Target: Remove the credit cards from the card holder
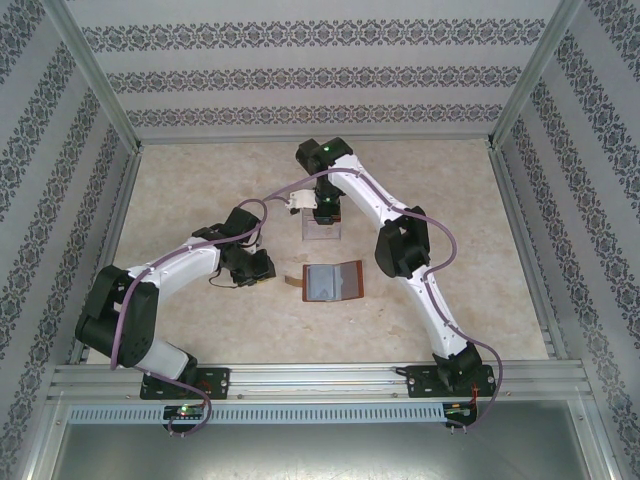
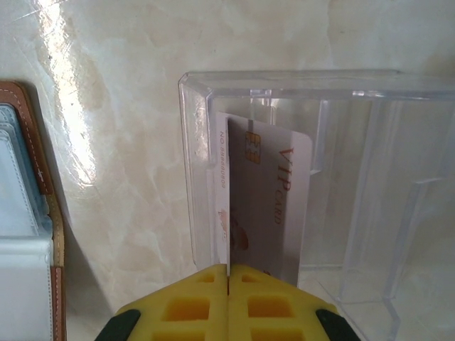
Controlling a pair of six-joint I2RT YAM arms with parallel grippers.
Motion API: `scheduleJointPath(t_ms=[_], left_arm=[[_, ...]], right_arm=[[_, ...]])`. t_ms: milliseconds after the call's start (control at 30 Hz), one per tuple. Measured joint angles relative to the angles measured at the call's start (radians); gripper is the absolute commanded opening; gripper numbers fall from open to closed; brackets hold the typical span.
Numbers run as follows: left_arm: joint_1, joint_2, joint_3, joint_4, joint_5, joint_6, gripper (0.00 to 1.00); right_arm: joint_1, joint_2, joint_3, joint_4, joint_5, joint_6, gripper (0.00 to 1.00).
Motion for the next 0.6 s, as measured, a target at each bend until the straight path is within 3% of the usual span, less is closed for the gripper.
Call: scheduleJointPath(t_ms=[333, 600], left_arm=[[0.006, 0.000, -0.007, 0.000, -0.010, -0.003, 0.18], [0.006, -0.004, -0.007, 0.000, -0.010, -0.006, 0.18]], right_arm=[[0.000, 0.007, 0.000, 0.005, 0.003, 0.000, 0.16], [0.000, 0.007, 0.000, 0.040, 0.044, 0.000, 0.18]])
